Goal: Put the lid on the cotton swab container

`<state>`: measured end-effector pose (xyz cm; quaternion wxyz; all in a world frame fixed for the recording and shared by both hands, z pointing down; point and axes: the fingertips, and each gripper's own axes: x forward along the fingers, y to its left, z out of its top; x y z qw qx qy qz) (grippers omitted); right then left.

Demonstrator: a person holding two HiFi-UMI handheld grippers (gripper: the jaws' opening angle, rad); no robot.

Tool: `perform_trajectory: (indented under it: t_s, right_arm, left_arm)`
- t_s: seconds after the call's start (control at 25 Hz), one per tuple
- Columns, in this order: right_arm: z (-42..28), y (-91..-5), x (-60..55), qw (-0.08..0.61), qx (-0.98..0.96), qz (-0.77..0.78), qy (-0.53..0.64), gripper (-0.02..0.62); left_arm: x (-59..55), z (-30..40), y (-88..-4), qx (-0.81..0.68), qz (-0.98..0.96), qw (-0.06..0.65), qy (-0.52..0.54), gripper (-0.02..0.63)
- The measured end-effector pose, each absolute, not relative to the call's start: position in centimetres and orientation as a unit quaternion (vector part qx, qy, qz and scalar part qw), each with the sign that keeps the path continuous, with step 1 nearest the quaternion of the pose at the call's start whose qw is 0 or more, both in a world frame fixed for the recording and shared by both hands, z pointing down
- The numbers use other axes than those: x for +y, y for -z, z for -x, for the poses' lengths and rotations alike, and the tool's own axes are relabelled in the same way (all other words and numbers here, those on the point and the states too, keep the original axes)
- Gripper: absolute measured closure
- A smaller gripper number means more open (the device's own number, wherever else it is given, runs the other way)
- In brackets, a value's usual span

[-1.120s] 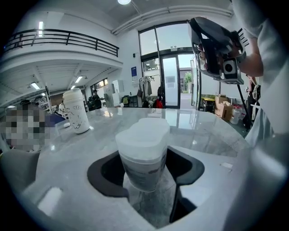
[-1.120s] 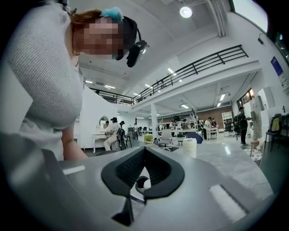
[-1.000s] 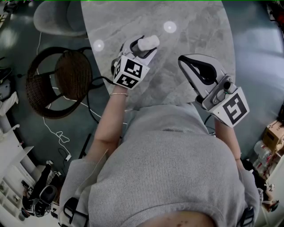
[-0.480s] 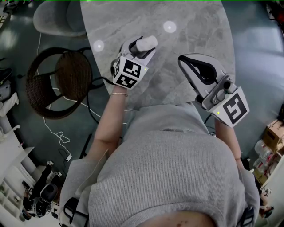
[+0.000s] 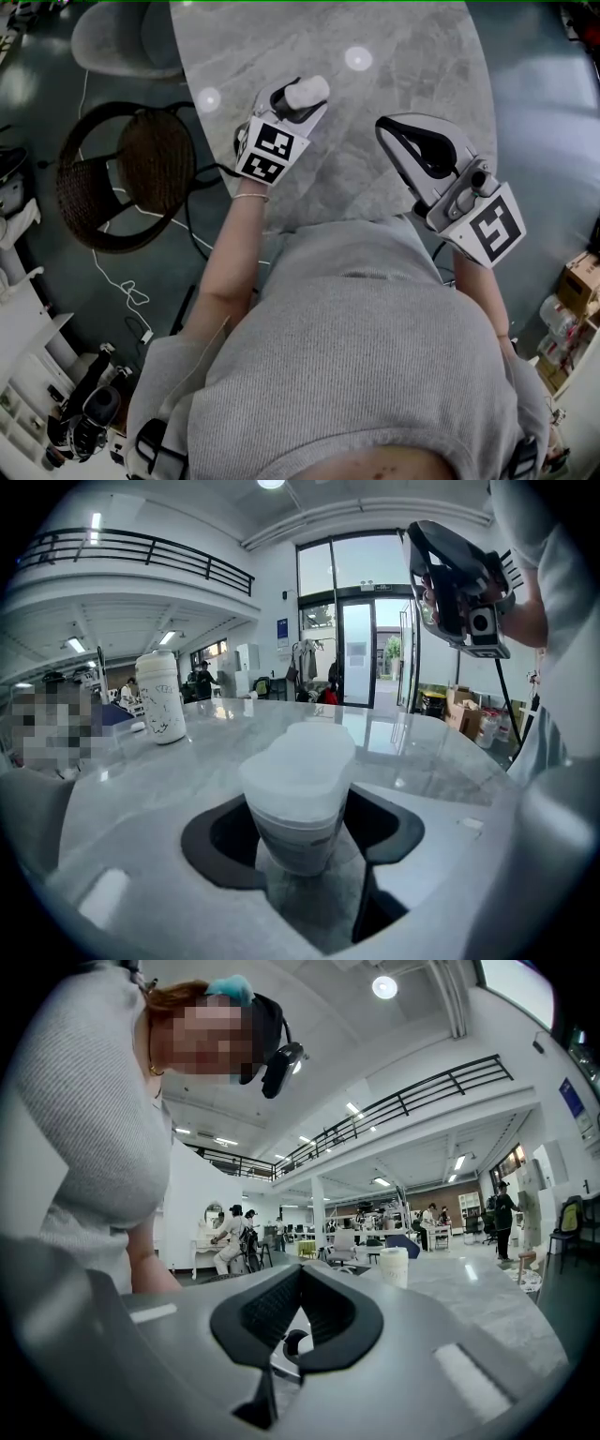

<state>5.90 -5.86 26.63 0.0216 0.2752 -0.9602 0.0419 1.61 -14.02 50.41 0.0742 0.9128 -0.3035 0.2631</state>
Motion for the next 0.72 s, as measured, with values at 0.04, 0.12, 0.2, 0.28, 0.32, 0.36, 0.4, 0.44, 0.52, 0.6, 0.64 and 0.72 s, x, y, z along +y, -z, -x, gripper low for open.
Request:
perform_trajectory:
  t_s: [0.04, 0.12, 0.2, 0.28, 0.32, 0.36, 0.4, 0.44, 0.52, 0.6, 0.64, 0.72]
  right_arm:
    - [-5.8, -26.6, -5.7, 0.022, -0.960, -0.275, -0.042, 0.592]
    - [-5.7, -26.6, -5.6, 0.023, -0.960, -0.275, -0.041, 0.592]
    - [-5.7, -26.6, -5.6, 0.024, -0.960, -0.276, -0.041, 0.592]
    - [-5.7, -26.7, -5.7, 0.024, -0.959, -0.279, -0.045, 0.592]
    - [-5.8, -26.9, -5.7, 0.025, -0.958, -0.280, -0.046, 0.592]
    - [-6.0, -27.1, -5.7, 0.027, -0.958, -0.282, -0.046, 0.592]
    - [-6.2, -27.5, -5.7, 0.029, -0.958, -0.283, -0.044, 0.592]
    - [-6.3, -27.8, -5.7, 0.031, -0.957, -0.284, -0.043, 0.592]
    - [-6.3, -28.1, -5.8, 0.033, -0.956, -0.289, -0.047, 0.592]
    - [-6.1, -28.3, -5.8, 0.031, -0.954, -0.294, -0.051, 0.592]
    - [-6.0, -28.4, -5.9, 0.030, -0.953, -0.297, -0.052, 0.592]
    - [-5.9, -28.6, -5.9, 0.027, -0.950, -0.305, -0.053, 0.592]
  left_arm:
    - [-14.0, -1.6, -50.3, -0.303, -0.913, 0.076, -0.261, 0.339]
    - [-14.0, -1.7, -50.1, -0.303, -0.914, 0.077, -0.259, 0.339]
    - [-14.0, -1.7, -50.2, -0.303, -0.913, 0.077, -0.260, 0.337]
    - [-13.9, -1.7, -50.6, -0.301, -0.913, 0.078, -0.264, 0.339]
    - [-13.8, -1.8, -50.7, -0.297, -0.914, 0.078, -0.266, 0.331]
    - [-13.7, -1.9, -50.8, -0.293, -0.915, 0.079, -0.267, 0.316]
    - [-13.6, -1.9, -50.9, -0.290, -0.915, 0.079, -0.269, 0.307]
    - [-13.5, -1.9, -50.9, -0.290, -0.915, 0.079, -0.270, 0.296]
    - [-13.3, -1.5, -50.7, -0.298, -0.912, 0.079, -0.270, 0.290]
    - [-13.2, -0.8, -50.4, -0.311, -0.910, 0.079, -0.263, 0.290]
    - [-13.1, -0.4, -50.0, -0.319, -0.909, 0.077, -0.256, 0.290]
    - [-13.1, 0.3, -49.4, -0.334, -0.908, 0.074, -0.243, 0.290]
